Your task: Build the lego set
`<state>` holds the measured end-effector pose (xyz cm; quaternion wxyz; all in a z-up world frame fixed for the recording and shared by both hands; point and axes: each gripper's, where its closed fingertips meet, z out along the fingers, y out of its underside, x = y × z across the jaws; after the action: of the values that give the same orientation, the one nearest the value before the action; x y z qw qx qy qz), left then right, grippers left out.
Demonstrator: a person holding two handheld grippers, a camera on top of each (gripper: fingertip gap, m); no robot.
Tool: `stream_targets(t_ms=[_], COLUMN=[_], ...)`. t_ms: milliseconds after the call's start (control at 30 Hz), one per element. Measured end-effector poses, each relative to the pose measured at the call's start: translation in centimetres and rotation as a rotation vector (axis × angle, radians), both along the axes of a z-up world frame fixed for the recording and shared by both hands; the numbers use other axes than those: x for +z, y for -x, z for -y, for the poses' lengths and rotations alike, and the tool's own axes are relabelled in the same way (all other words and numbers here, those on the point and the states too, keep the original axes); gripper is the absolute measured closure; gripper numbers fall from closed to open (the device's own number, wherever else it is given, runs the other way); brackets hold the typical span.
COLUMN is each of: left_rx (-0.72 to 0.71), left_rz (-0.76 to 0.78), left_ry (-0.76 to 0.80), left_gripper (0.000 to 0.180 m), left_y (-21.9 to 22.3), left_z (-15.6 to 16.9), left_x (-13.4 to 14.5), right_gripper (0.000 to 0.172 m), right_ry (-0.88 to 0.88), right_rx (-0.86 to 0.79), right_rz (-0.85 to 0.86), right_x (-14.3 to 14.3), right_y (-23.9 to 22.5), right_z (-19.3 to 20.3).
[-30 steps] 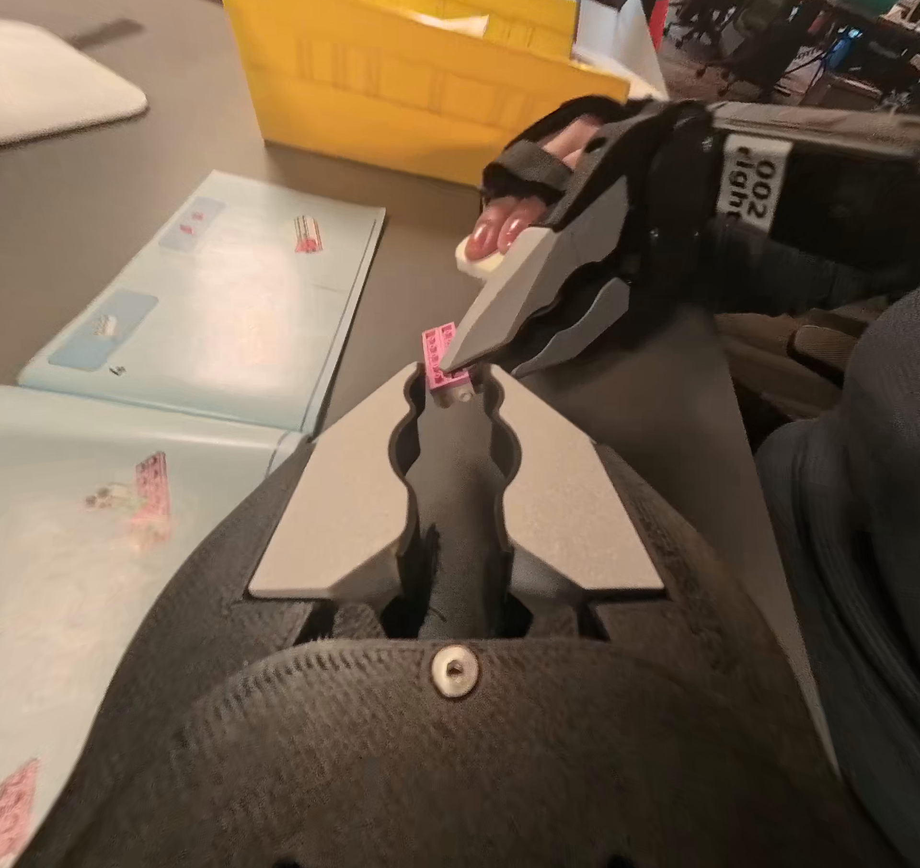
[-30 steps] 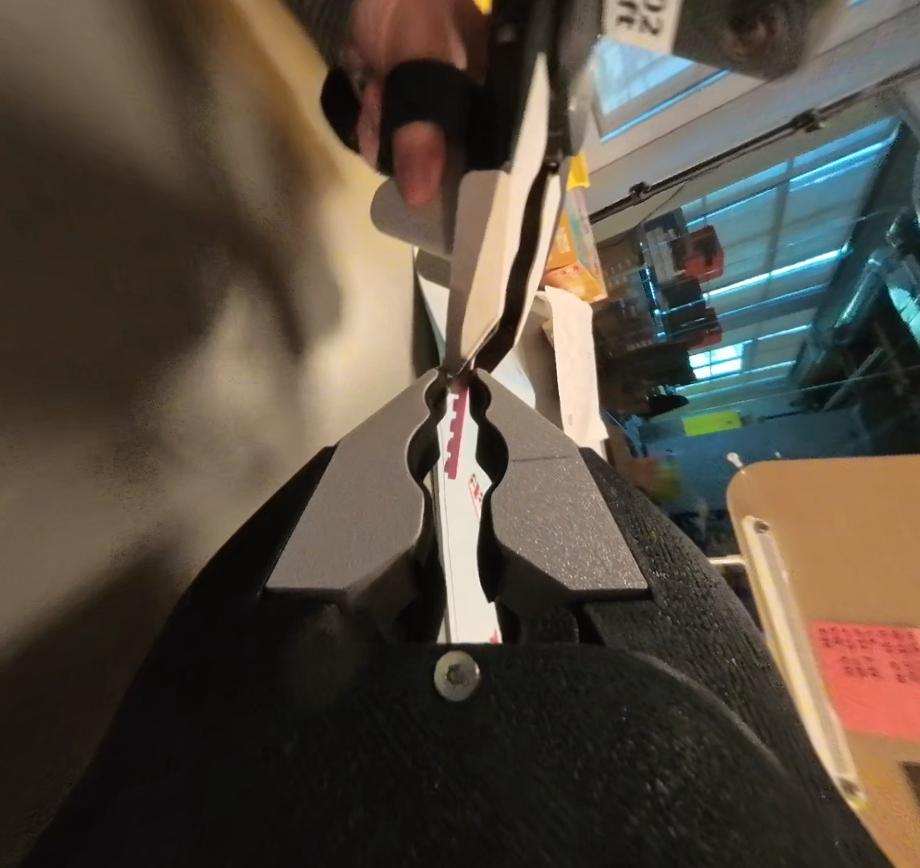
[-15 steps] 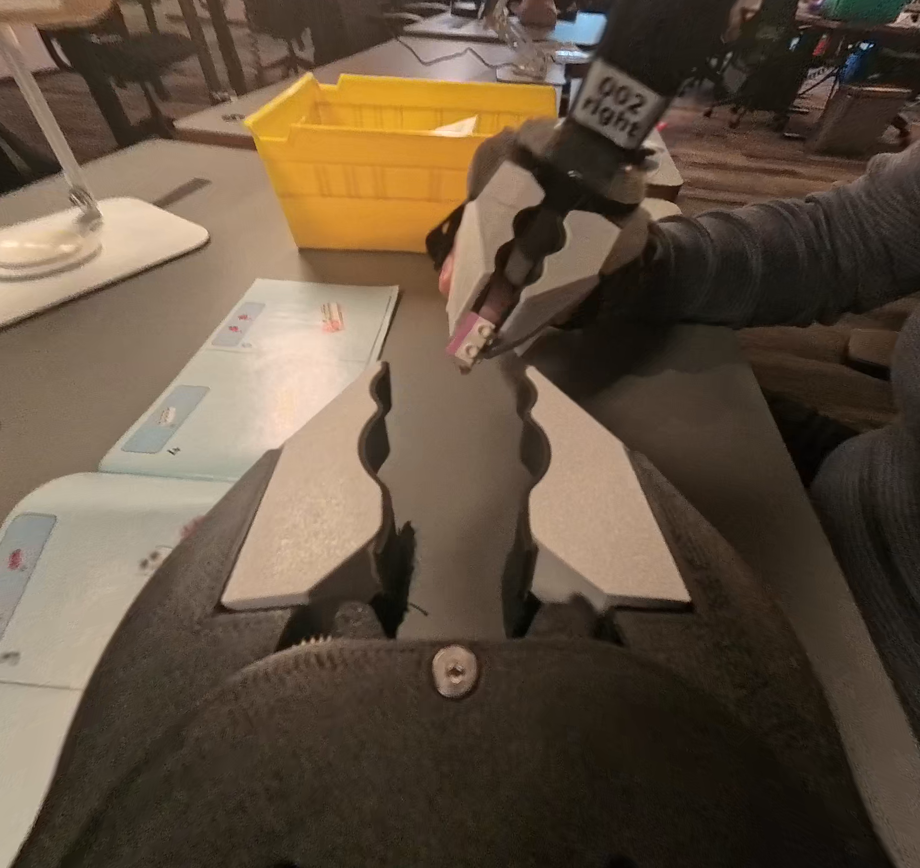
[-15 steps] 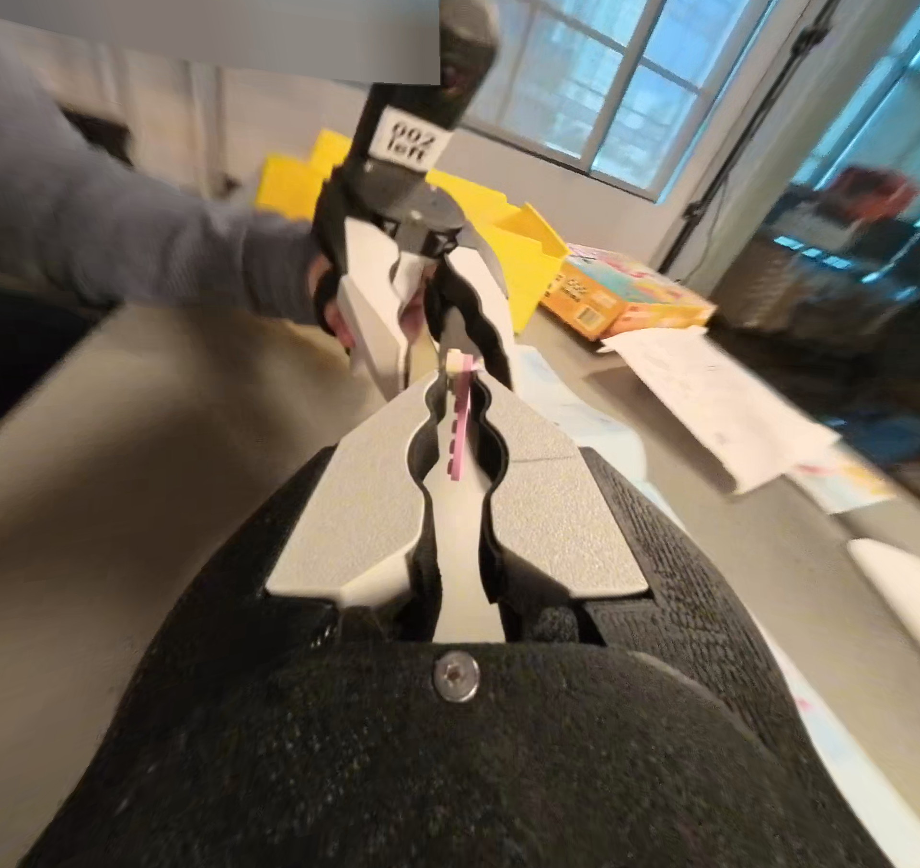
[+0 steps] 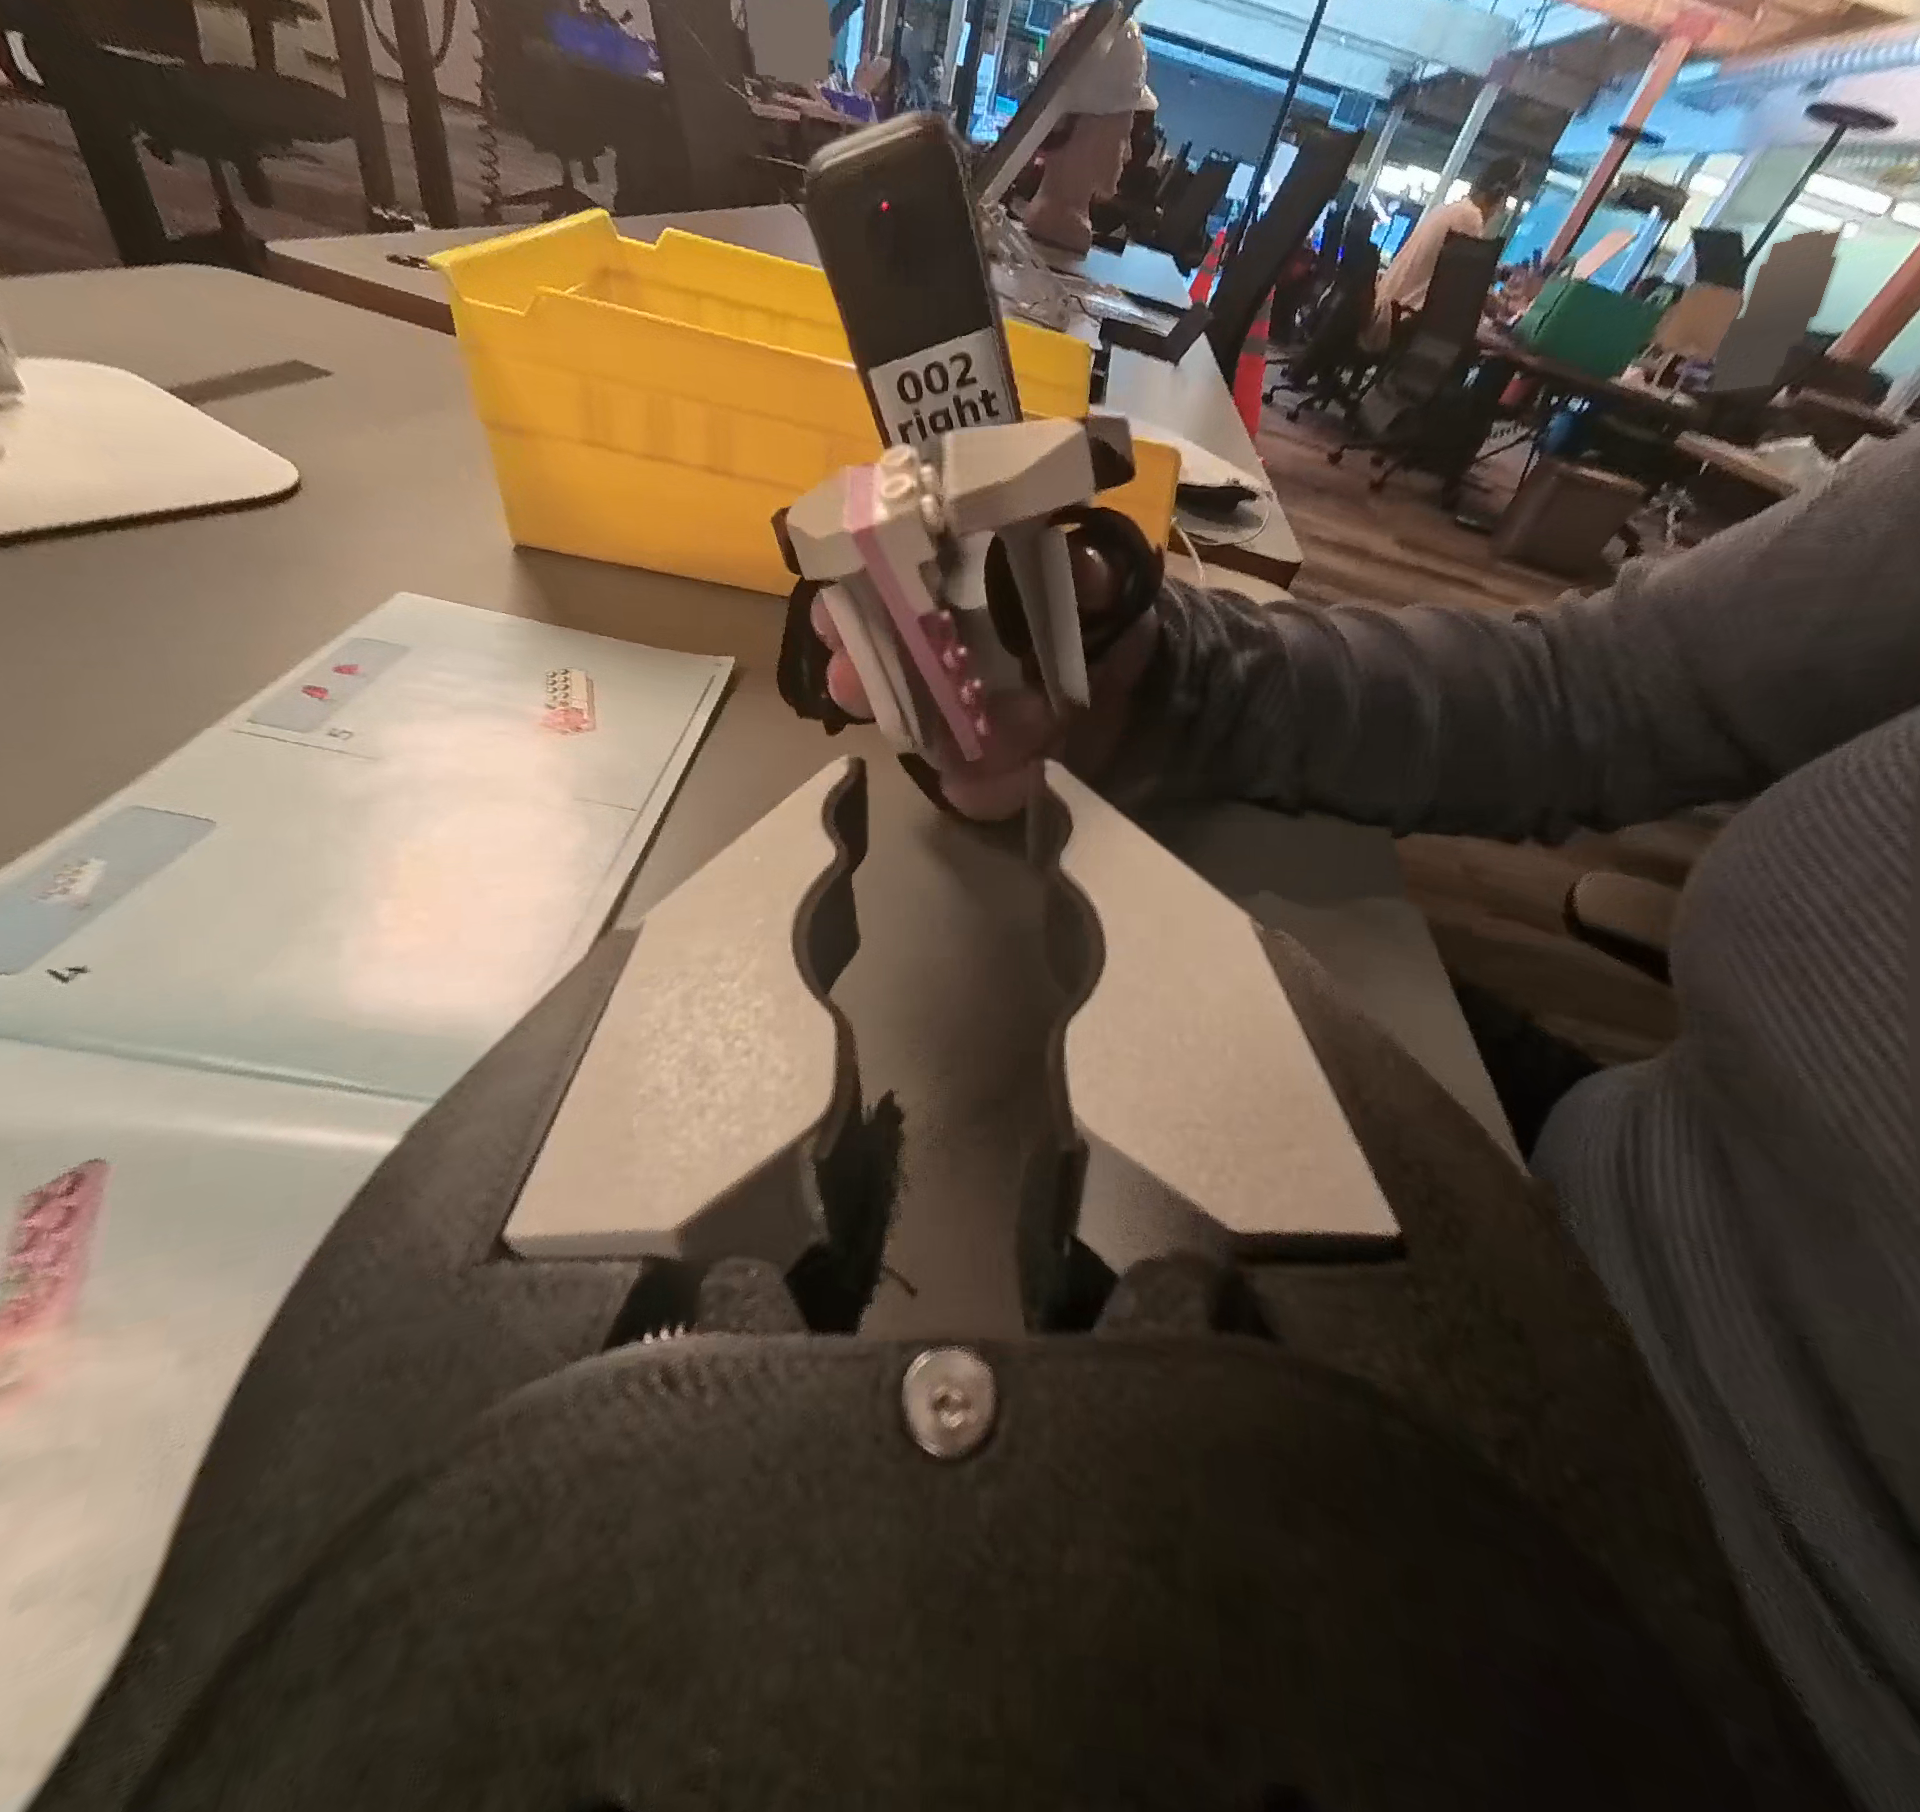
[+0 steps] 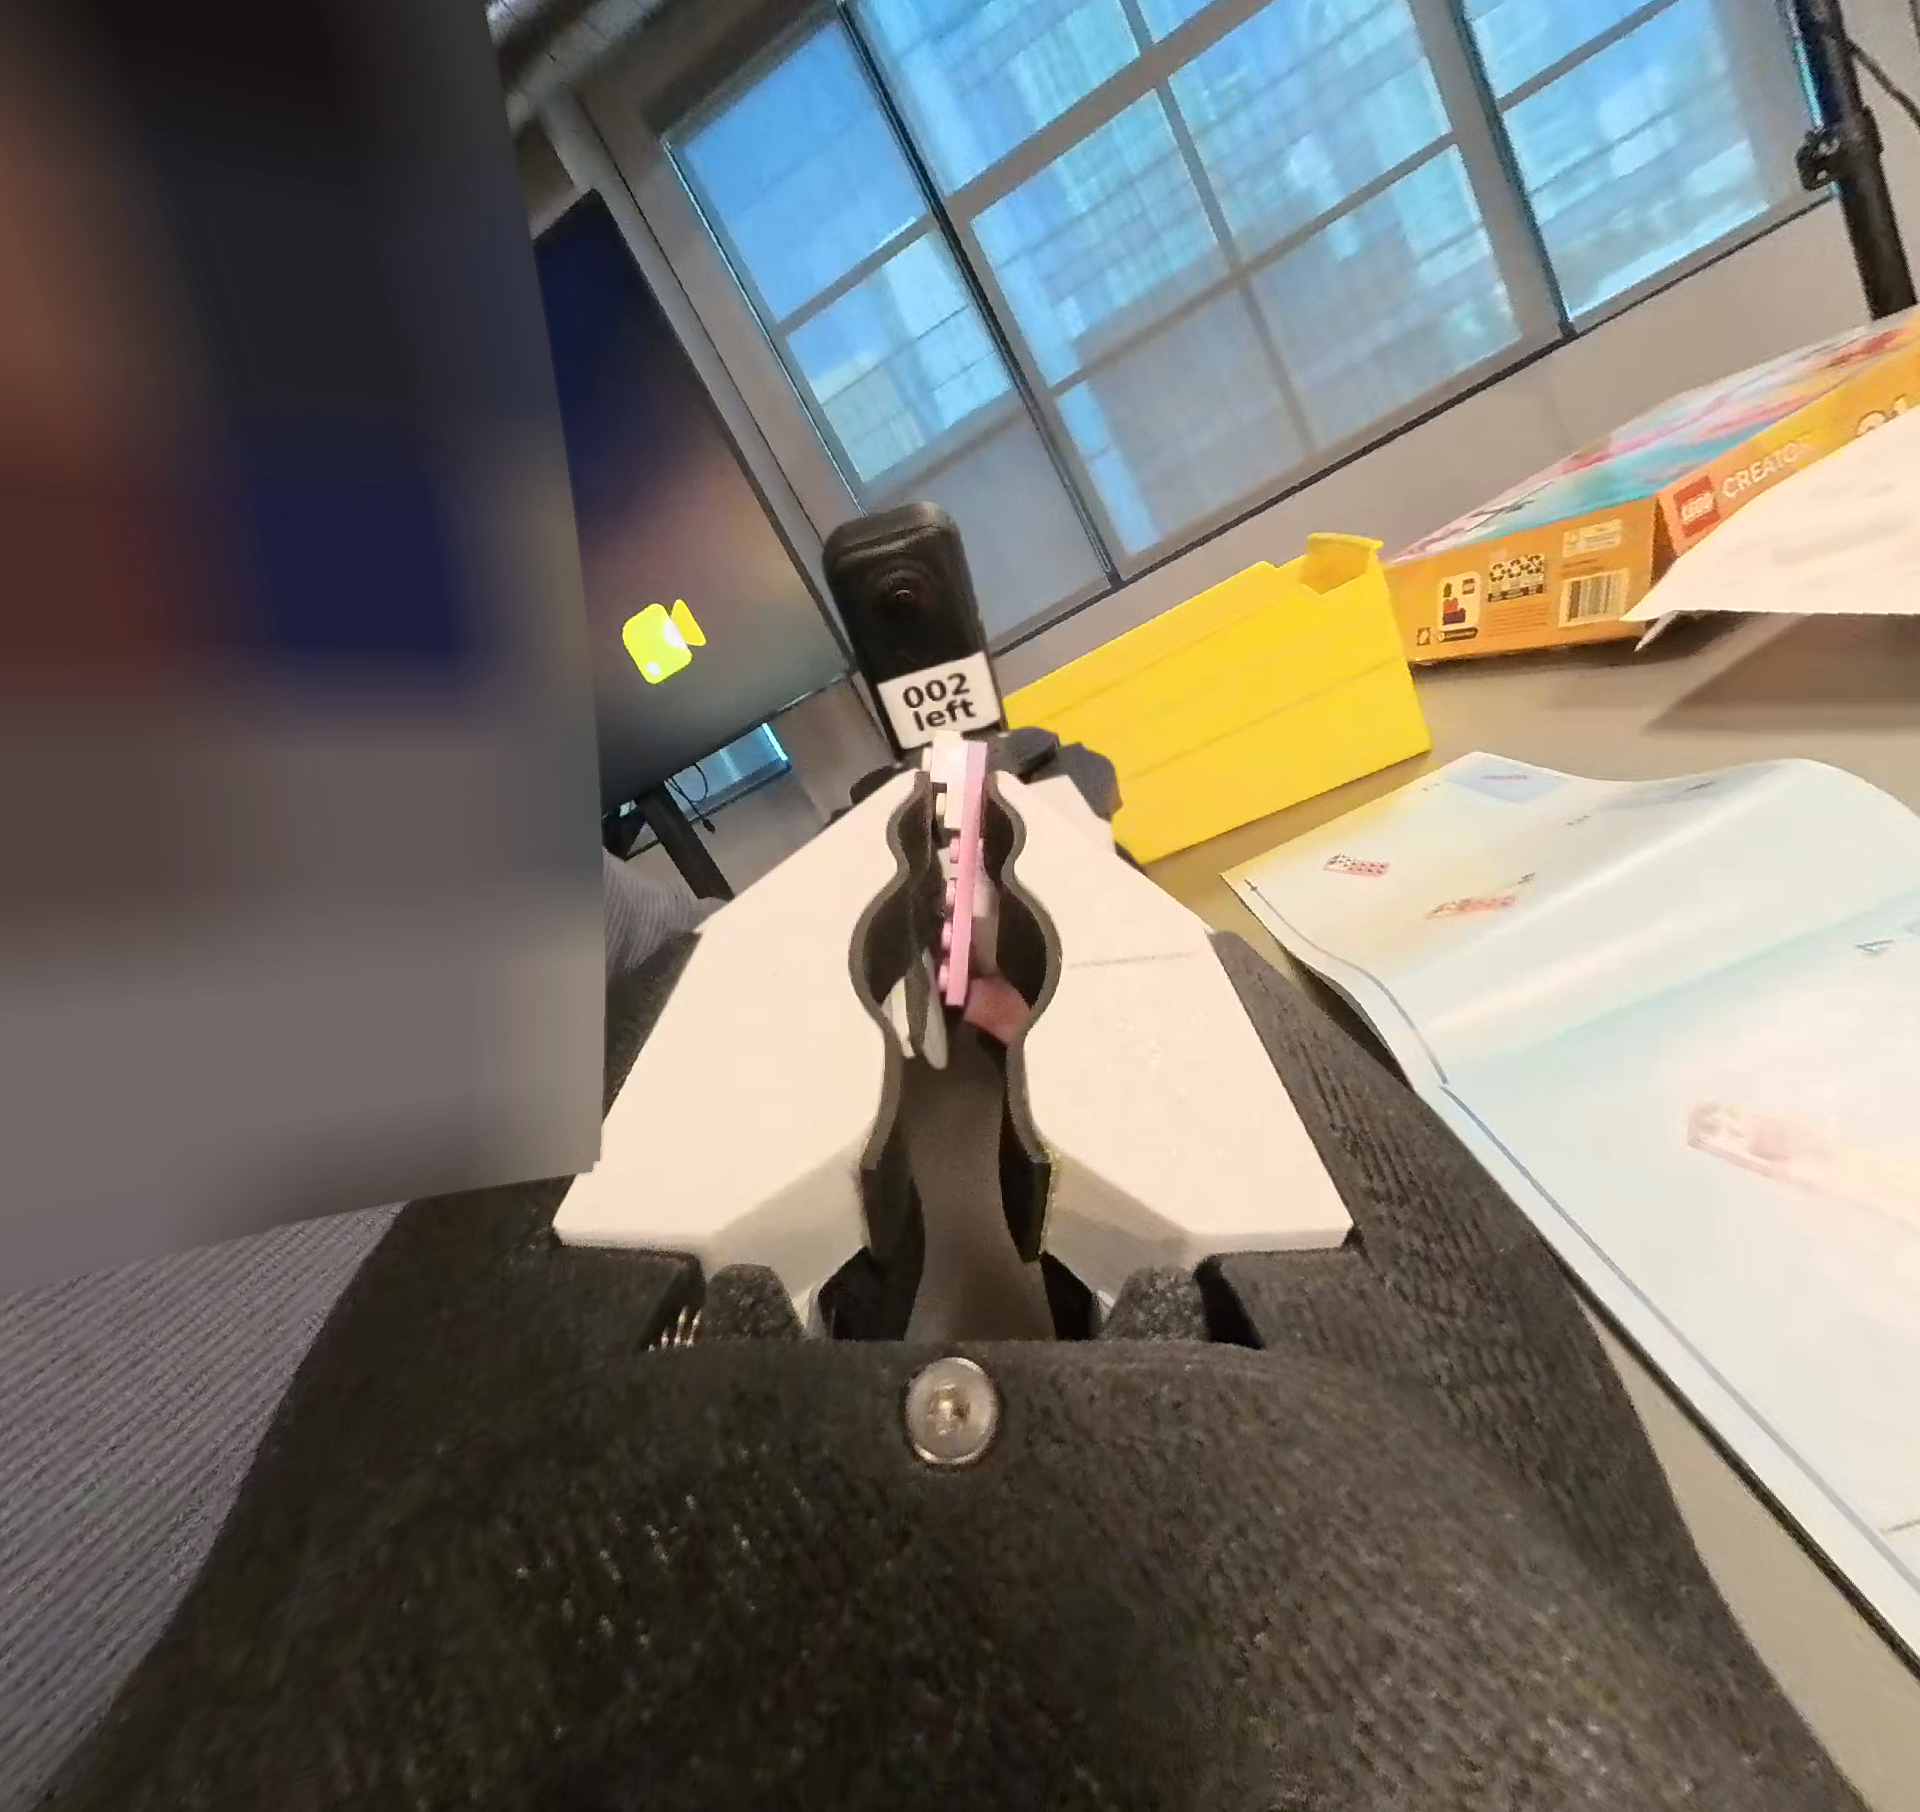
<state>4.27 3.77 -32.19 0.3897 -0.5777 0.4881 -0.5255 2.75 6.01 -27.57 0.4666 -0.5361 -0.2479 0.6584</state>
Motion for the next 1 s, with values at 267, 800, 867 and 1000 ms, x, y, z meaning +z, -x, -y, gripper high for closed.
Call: stream_targets(t_ms=[267,800,867,1000], left_rx=[-0.023,-0.011,-0.016,-0.005], left_rz=[0.088,0.155,0.126,-0.016], left_ry=[0.196,0.168,0.158,0.013], left_gripper=[0.168,0.177,0.176,0.135], left_y=[-0.3,0.1,0.0,0.6], left_z=[0.0,-0.5,-0.3,-1.0], left_x=[0.7,1.7,1.3,-0.2], right_gripper=[0.164,0.162,0.168,0.169], right_ry=[-0.067,-0.075,-0.062,-0.002], right_rx=[-0.039,-0.031,-0.021,0.014], right_rz=[0.042,0.135,0.168,0.226], right_x=[-0.2,-1.0,-1.5,-2.3], right_y=[0.8,1.1,1.0,0.6], right_z=[0.3,0.4,0.3,0.2])
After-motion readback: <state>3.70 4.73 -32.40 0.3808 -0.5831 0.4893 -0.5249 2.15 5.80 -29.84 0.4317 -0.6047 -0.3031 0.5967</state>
